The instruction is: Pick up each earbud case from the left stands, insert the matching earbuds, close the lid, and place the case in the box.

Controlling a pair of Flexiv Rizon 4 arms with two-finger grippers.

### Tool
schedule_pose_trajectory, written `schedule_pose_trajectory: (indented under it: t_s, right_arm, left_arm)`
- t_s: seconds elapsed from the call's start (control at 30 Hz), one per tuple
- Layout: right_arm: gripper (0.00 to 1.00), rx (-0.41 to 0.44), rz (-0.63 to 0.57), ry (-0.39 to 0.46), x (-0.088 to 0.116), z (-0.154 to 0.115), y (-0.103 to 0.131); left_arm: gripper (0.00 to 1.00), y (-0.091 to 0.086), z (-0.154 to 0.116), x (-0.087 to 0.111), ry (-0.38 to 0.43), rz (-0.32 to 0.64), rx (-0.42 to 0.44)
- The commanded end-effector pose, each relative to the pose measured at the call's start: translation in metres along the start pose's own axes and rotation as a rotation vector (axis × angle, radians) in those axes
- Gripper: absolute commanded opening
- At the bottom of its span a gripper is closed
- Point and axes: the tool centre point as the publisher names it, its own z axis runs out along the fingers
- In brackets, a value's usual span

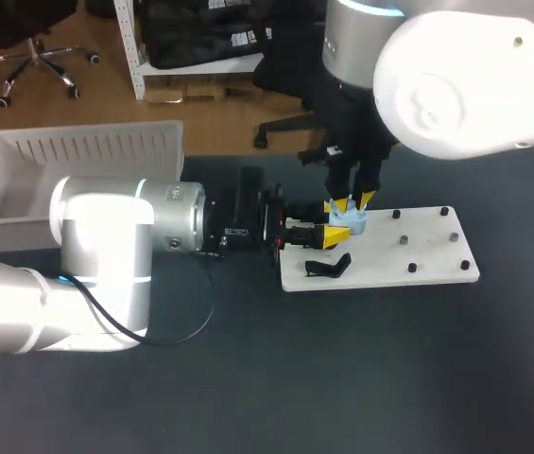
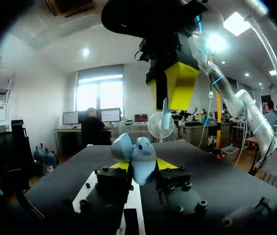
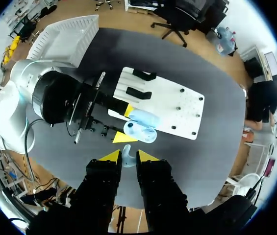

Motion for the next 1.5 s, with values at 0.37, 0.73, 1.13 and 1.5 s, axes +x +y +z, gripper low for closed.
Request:
schedule_pose_trajectory:
  t_s: [0.37,0.73,1.13,1.5]
  right_arm:
    - [0.0,0.011,-0.011,0.01,-0.005,0.004,0.003]
    - [0.0,0.006,-0.009,0.012,-0.007,0.009,0.003]
    - [0.0,0.011,0.001,0.003,-0.011,0.014,0.004]
    - [0.0,0.014,0.006,-0.002,-0.014,0.015,0.002]
  left_arm:
    - [0.0,-0.001,0.001,0.001,-0.003,0.003,-0.005]
    - [0.0,-0.001,0.001,0.001,-0.003,0.003,-0.005]
    - [0.0,-0.001,0.001,0.001,-0.003,0.003,-0.005]
    - [0.0,-0.001,0.001,0.001,-0.003,0.003,-0.005]
